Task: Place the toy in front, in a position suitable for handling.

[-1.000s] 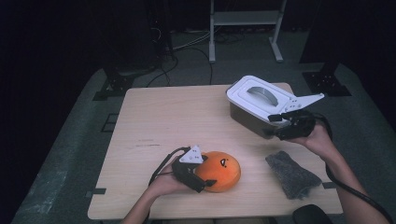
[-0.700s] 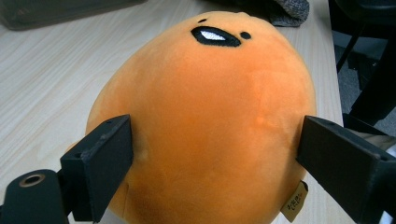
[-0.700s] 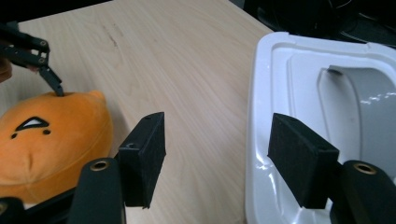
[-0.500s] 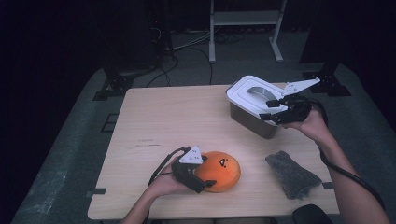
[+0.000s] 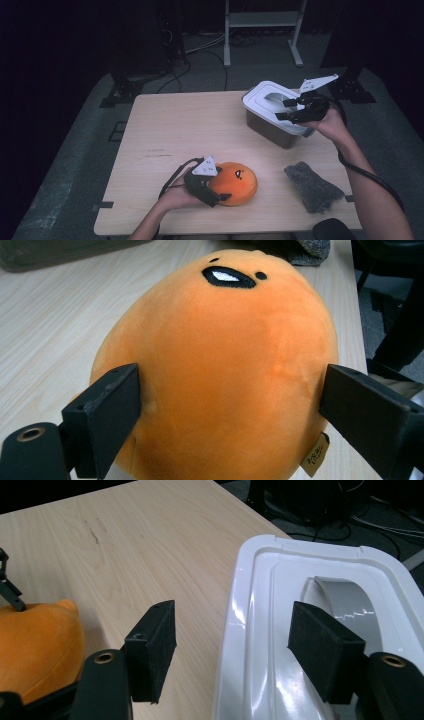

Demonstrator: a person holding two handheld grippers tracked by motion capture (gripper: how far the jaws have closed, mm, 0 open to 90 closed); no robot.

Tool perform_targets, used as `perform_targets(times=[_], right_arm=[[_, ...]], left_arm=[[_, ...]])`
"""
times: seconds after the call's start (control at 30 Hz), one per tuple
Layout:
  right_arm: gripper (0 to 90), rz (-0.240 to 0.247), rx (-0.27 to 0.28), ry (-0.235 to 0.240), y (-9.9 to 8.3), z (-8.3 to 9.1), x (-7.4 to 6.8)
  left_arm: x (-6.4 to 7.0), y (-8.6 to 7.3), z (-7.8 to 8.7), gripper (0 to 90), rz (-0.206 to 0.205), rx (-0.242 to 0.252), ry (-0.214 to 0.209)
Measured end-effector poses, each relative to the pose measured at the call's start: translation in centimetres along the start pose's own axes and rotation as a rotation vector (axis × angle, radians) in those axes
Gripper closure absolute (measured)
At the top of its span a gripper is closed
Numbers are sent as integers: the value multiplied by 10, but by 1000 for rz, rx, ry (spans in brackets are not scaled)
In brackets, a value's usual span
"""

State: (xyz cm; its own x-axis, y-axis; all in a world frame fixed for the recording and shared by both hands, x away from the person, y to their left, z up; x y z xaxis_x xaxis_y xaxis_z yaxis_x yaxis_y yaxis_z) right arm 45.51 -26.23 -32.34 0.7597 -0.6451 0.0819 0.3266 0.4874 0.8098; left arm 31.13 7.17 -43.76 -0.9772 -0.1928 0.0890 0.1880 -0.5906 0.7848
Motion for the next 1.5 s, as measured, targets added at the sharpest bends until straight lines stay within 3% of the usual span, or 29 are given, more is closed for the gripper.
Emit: perform_targets(times=[0.67,1.0,1.23,1.5], right_arm=[[343,-40,10,-54,4,-20,39],[348,-67,-20,-87,6,-30,57],[432,-77,-45,-91,0,-43,63],[614,-55,-49,-82,-5,-49,61]], left_arm=[[0,-1,0,86,-9,-4,-7],[0,-1,0,84,-7,-3,-10],[1,-1,-1,76,-10,-2,-9],[3,-2,-3,53,-18,-13,-1]])
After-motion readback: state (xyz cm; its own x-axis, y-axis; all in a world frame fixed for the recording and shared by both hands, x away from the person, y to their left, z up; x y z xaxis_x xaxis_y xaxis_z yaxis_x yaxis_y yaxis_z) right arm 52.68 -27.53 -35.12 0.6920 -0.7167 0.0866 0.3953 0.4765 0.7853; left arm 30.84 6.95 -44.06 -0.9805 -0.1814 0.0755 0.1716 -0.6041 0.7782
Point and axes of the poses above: each handheld gripper's, and its own axes: z roughly backward along the jaws, y roughly out of its top, x roughly to its right, the point moved 2 cm from there along -z, roughly forward along the jaws, and after that the axes turned 6 degrees about -y, right-handed, at the moved point
